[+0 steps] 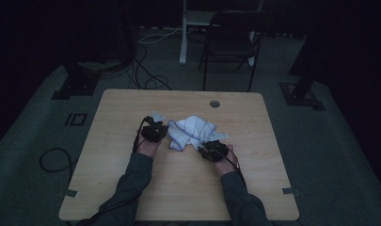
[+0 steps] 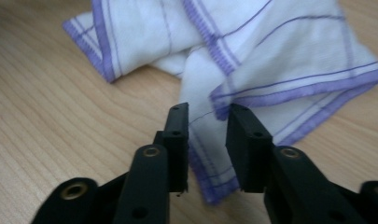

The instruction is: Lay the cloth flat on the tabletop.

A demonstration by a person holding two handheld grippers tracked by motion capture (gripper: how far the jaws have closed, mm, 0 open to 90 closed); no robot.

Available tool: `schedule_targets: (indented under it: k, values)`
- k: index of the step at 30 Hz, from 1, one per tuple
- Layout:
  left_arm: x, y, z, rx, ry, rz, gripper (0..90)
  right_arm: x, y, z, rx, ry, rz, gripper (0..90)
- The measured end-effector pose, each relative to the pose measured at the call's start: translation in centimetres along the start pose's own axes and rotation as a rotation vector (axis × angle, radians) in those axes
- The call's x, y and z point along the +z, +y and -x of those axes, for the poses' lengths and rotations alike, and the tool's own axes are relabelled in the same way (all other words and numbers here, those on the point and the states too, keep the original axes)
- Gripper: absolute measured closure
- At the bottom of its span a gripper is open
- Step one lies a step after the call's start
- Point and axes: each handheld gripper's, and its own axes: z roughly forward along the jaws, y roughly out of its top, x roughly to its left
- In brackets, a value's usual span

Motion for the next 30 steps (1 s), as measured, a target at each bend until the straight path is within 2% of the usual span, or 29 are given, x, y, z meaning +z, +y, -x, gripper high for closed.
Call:
schedule_targets:
  k: [4, 9, 11, 21, 24, 30]
  values:
    - [-0.1, 0.0, -0.5, -0.009, 0.006, -0.002, 86.4, 0.9, -0.1, -0.3, -0.005, -0.006, -0.037, 63.2]
    - [-0.3, 0.0, -1.3, -0.028, 0.015, 0.0, 86.6, 0.6, -0.1, 0.1, -0.013, -0.031, -0.046, 81.6]
    - [-0.4, 0.0, -1.6, -0.033, 0.021, 0.002, 86.6, 0.3, -0.2, 0.4, -0.006, -0.042, -0.041, 84.7]
    - [-1.0, 0.0, -2.8, -0.048, 0.045, 0.006, 86.6, -2.4, -0.1, 2.2, 0.017, -0.094, 0.019, 86.1]
    - [-1.3, -0.1, -3.4, -0.055, 0.057, 0.003, 86.6, -3.9, -0.1, 3.5, 0.037, -0.127, 0.037, 86.2]
    - [-1.5, -0.7, -4.5, -0.077, 0.075, -0.012, 86.6, -5.7, 0.2, 5.2, 0.065, -0.168, 0.068, 86.3]
